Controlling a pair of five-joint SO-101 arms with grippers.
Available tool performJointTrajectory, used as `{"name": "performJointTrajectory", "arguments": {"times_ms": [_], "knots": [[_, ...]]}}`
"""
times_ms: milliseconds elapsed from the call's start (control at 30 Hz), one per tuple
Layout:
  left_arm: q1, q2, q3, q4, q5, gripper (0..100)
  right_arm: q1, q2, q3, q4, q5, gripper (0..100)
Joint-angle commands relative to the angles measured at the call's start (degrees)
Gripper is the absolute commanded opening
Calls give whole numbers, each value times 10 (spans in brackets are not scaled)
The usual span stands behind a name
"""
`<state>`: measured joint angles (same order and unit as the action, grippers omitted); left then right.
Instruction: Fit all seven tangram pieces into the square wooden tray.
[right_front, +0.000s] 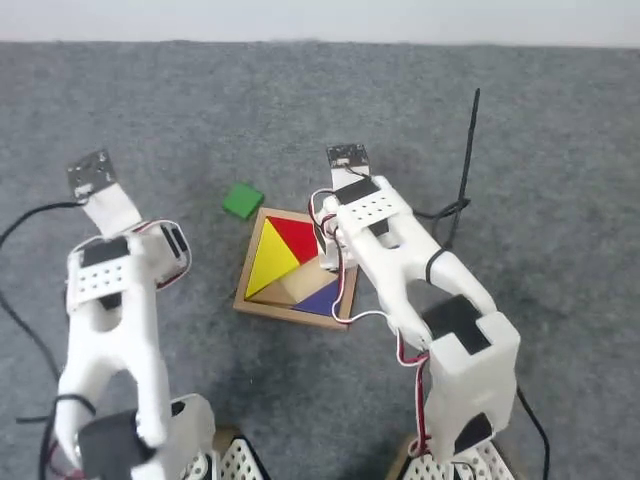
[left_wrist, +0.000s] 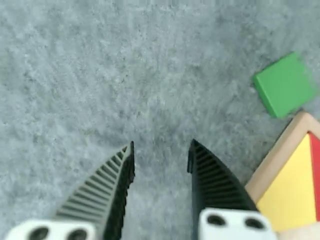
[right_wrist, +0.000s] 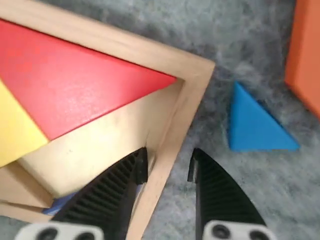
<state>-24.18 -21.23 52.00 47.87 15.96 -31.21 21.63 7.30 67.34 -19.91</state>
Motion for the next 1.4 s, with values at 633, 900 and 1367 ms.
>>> {"name": "performJointTrajectory", "arguments": {"times_ms": [633,900,1367], "knots": [[-50,-77,119,-109,-193,177,-10,17,2,4,124,9],[-50,-83,125,-109,-194,177,-43,17,28,3,162,9],[-50,-83,125,-111,-194,177,-63,17,40,9,215,14]]}}
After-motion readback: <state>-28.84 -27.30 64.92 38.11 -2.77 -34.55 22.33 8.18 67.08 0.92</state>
